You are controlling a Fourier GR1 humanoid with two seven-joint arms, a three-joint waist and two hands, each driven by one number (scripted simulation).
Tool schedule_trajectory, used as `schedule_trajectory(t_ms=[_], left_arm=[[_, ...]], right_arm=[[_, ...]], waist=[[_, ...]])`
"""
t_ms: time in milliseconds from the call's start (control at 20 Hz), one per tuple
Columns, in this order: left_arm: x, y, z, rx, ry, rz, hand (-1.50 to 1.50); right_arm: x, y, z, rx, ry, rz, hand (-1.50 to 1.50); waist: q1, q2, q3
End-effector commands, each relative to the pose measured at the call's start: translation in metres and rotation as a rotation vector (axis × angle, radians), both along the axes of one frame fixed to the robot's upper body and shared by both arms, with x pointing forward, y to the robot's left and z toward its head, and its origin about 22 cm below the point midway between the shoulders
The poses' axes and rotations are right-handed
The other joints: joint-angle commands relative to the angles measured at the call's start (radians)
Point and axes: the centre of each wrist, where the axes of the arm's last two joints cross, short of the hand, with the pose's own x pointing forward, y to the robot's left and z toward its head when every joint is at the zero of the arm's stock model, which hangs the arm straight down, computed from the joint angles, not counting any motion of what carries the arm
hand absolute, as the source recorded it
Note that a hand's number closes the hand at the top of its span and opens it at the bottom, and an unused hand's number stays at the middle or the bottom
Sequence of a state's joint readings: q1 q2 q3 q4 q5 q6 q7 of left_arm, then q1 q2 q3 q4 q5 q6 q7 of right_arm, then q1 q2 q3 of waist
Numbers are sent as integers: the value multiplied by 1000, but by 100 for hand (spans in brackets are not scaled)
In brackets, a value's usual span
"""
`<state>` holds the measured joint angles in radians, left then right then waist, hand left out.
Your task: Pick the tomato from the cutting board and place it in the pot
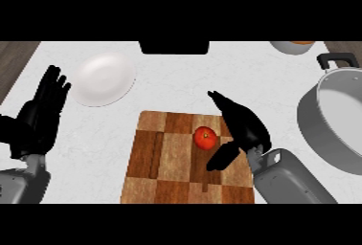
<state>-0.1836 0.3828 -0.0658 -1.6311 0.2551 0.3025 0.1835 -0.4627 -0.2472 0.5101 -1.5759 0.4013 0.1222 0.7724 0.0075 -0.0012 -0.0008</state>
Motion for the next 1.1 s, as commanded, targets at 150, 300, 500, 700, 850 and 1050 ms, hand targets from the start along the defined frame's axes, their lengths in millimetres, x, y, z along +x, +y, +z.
schedule_trajectory(t_ms=[150, 300, 500, 700, 850, 1050], left_arm=[[3, -4, -2, 1, -8, 3, 0], [14, -6, 10, -21, -10, 13, 0], [-6, 2, -15, 5, 1, -8, 0], [12, -1, -10, 2, -1, 8, 0], [13, 5, -12, -22, 18, 12, 0], [2, 9, -27, -16, -9, -4, 0]], right_arm=[[12, 26, -14, -10, 65, 10, -150], [-1, 28, -26, -36, 67, -29, -150], [6, 48, -37, -129, 87, -72, -150], [19, 13, -41, -127, 89, -65, -150], [-9, 35, -39, -90, 75, -60, -150], [24, 38, -83, -119, 82, -68, -150]], waist=[[-3, 2, 1], [-6, 1, 1], [0, 2, 1], [-6, 1, 1], [-9, 1, 1], [2, 4, 1]])
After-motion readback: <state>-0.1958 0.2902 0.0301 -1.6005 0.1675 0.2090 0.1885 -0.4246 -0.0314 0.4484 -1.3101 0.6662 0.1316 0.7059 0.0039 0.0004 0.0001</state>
